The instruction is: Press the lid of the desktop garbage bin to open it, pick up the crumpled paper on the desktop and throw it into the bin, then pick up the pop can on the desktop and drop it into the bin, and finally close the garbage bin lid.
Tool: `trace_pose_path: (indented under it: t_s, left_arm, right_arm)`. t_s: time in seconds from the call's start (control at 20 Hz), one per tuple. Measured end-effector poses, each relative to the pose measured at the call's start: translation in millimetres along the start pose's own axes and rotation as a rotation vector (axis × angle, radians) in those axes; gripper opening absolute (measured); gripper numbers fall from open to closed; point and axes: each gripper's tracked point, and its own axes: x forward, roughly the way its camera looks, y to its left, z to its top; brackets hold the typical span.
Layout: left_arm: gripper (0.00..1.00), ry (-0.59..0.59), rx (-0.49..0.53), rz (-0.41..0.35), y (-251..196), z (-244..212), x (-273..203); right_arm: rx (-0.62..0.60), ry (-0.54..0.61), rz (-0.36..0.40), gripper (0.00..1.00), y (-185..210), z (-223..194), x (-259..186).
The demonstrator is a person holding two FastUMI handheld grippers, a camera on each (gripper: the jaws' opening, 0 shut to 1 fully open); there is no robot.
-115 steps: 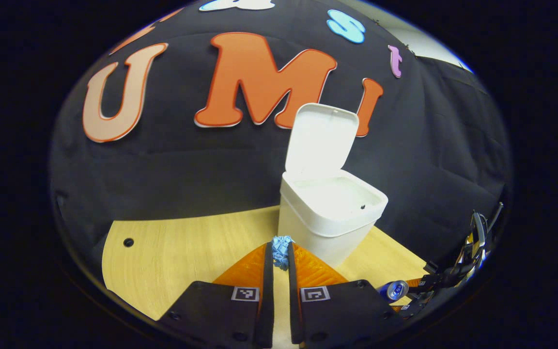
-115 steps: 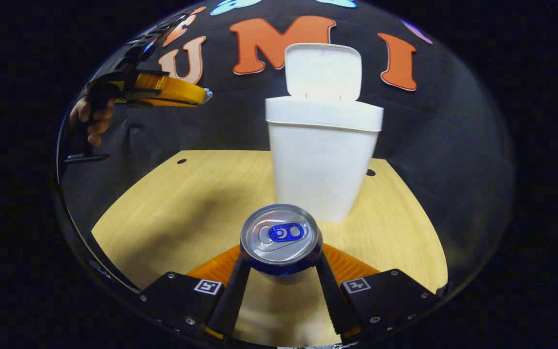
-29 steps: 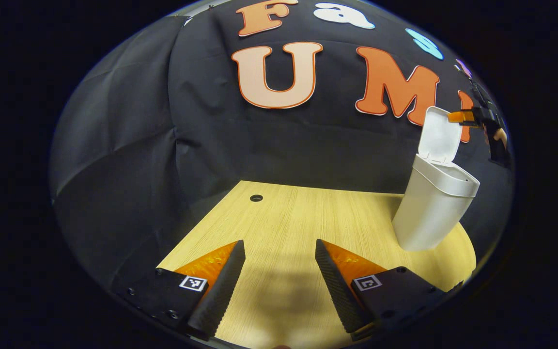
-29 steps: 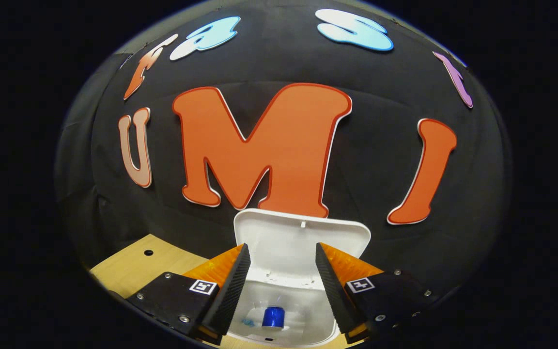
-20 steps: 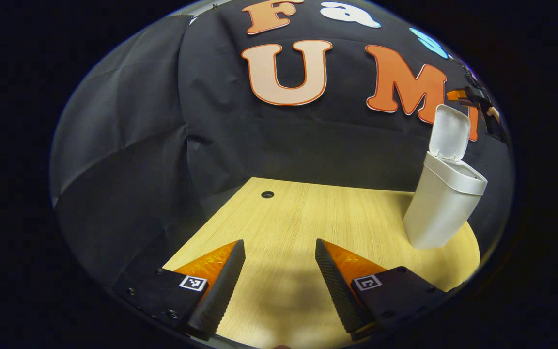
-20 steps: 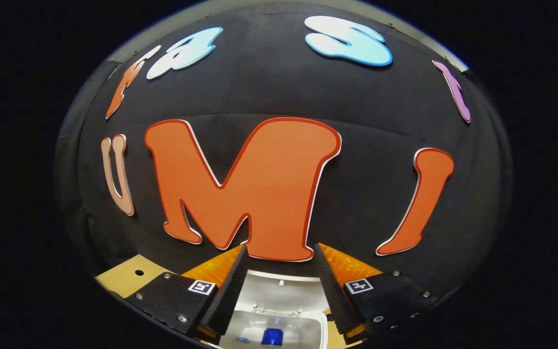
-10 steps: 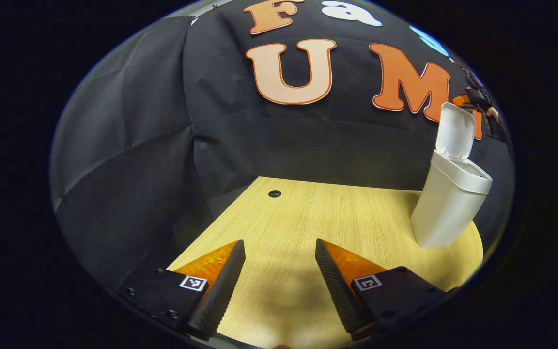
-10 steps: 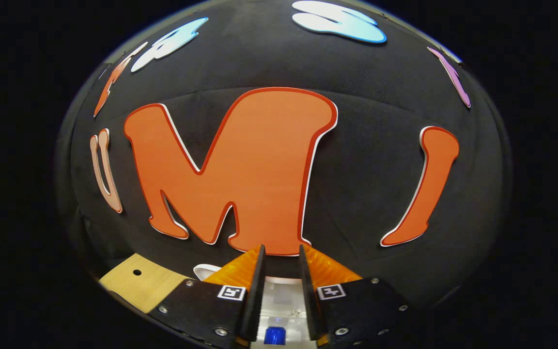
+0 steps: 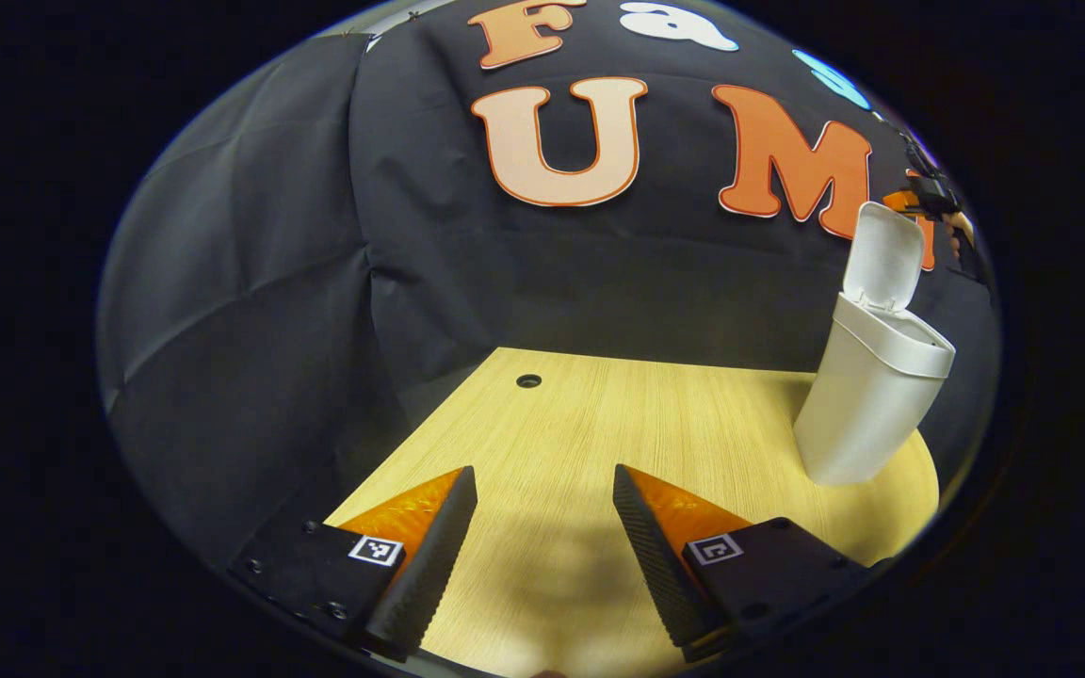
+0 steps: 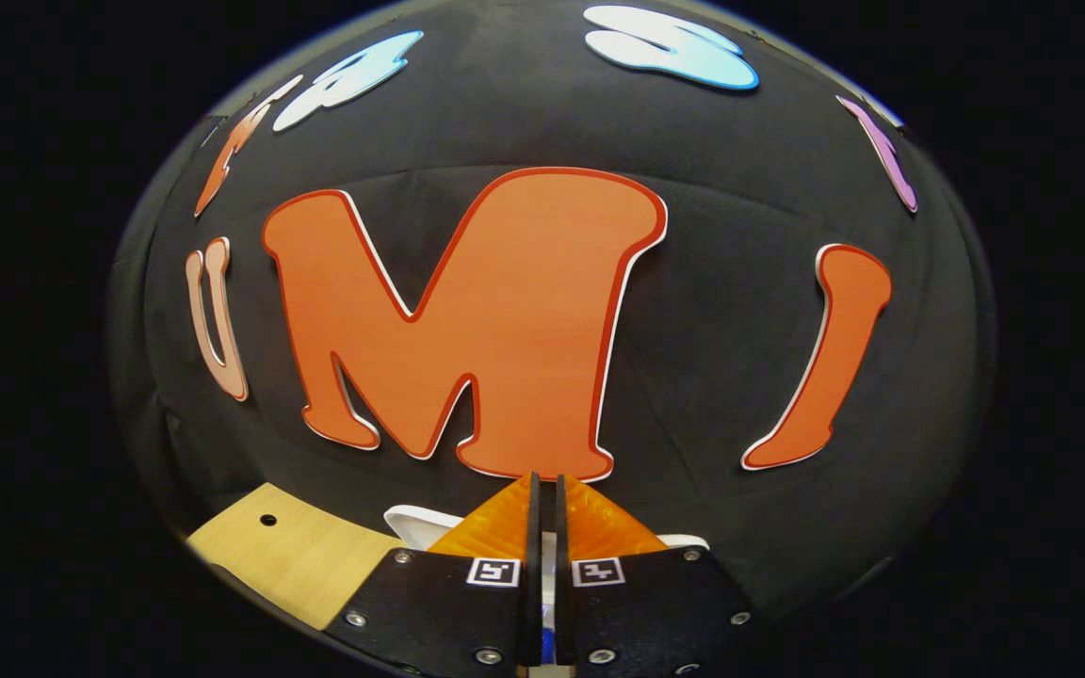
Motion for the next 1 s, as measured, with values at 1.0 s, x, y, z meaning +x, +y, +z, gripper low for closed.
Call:
trace_pose_path:
  t_s: [1.0]
  left_arm:
    - [0.94,0.018,0.031,-0.063,-19.2,-10.8,-2.4]
  right_arm:
    - [-0.008,0.199,0.091,0.02,21.3,-112.6,-55.7]
